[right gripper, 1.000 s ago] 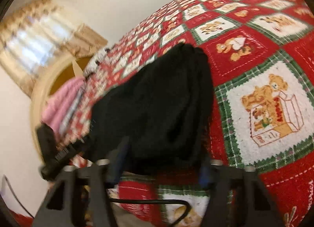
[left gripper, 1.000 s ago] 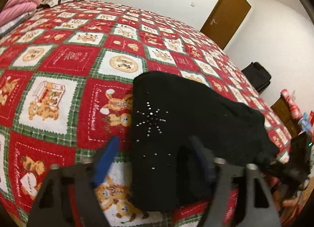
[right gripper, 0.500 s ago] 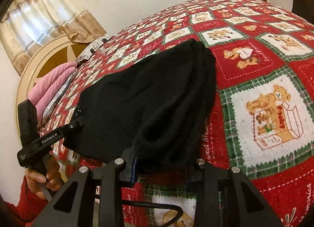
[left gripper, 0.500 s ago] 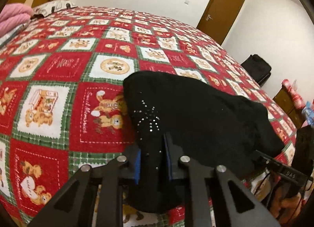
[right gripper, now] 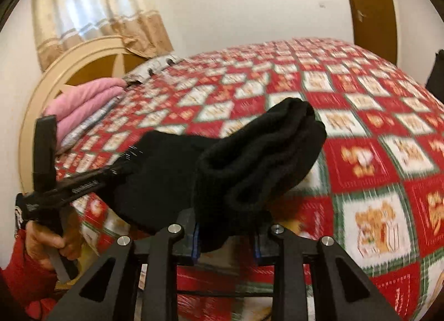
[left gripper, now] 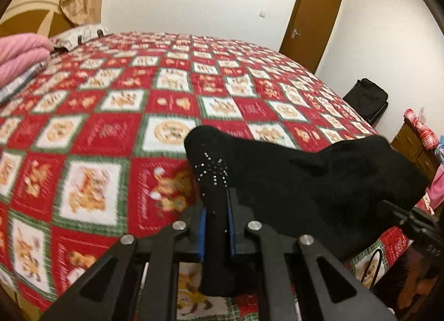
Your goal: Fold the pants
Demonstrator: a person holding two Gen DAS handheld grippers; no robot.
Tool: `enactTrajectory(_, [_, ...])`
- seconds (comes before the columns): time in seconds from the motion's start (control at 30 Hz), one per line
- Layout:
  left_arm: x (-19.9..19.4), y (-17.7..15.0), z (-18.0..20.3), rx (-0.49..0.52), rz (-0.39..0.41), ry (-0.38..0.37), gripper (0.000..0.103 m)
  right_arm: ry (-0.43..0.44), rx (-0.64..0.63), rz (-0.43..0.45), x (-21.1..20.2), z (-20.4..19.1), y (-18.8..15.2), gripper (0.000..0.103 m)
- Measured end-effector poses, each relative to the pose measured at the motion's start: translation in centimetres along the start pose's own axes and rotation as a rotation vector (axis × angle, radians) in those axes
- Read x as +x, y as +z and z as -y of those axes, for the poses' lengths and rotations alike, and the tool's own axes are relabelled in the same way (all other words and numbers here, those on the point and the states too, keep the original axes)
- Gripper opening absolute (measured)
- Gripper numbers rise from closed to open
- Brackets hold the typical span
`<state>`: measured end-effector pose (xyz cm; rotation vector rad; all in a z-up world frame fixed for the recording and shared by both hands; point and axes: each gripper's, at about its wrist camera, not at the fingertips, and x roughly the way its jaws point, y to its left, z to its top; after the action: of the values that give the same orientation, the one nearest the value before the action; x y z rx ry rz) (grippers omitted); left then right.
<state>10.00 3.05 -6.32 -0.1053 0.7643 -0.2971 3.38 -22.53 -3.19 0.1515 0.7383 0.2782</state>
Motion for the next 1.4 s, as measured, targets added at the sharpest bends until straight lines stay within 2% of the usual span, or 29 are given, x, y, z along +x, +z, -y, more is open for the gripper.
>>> enactTrajectory(0.17, [-1.4, 1.5, -1.2, 0.030, 0.067, 0.093, 0.013, 0.066, -0.056, 0.036, 0.7, -3.0, 2.3, 0.028])
enactTrajectory(0.37, [-2.8, 3.4, -5.9, -0.052, 0.116, 0.164, 0.013, 0.162, -0.174, 0.065, 3.5, -8.0, 5.9, 0.028])
enactTrajectory(0.43, [-3.4, 4.3, -7.7, -0.077, 0.143, 0.197, 0.012, 0.195, -0.212, 0.080, 4.4, -9.9, 7.2, 0.027])
enactTrajectory(0.47, [-3.7, 4.7, -8.5, -0.084, 0.159, 0.217, 0.008, 0.216, -0.228, 0.085, 5.0, -10.8, 7.9, 0.027])
enactTrajectory(0.6, [-5.1, 6.7, -11.7, -0.098, 0.221, 0.293, 0.008, 0.309, -0.265, 0.086, 8.3, -14.7, 11.0, 0.027])
enactTrajectory(0.63, [-5.4, 7.3, -12.7, -0.101, 0.218, 0.325, 0.008, 0.316, -0.282, 0.083, 9.0, -15.6, 11.5, 0.027])
enactTrajectory(0.7, [-6.2, 7.8, -14.1, -0.120, 0.212, 0.342, 0.008, 0.289, -0.328, 0.091, 9.6, -17.3, 12.0, 0.027])
enactTrajectory(0.8, [-7.2, 7.3, -16.3, -0.158, 0.192, 0.316, 0.011, 0.267, -0.353, 0.088, 9.2, -17.5, 11.7, 0.027])
enactTrajectory(0.93, [-5.5, 4.4, -17.6, -0.170, 0.085, 0.224, 0.039, 0.217, -0.325, 0.058, 7.2, -14.0, 9.3, 0.027])
enactTrajectory(0.97, [-5.0, 3.8, -17.4, -0.167, 0.070, 0.209, 0.042, 0.205, -0.291, 0.042, 6.6, -12.6, 8.3, 0.027])
enactTrajectory(1.1, [-2.6, 1.5, -16.0, -0.173, 0.005, 0.107, 0.042, 0.126, -0.180, -0.036, 6.0, -7.2, 4.0, 0.027])
enactTrajectory(1.2, [-1.0, 0.4, -14.8, -0.227, -0.045, -0.020, 0.042, 0.133, -0.032, -0.107, 7.3, -3.4, 0.9, 0.026])
enactTrajectory(1.3, [-0.9, -0.2, -13.4, -0.253, -0.055, -0.088, 0.044, 0.140, -0.008, -0.099, 8.1, -2.6, -0.7, 0.026])
enactTrajectory(1.4, [-0.9, -0.5, -12.2, -0.249, -0.057, -0.101, 0.053, 0.146, -0.016, -0.086, 8.1, -2.6, -1.1, 0.027])
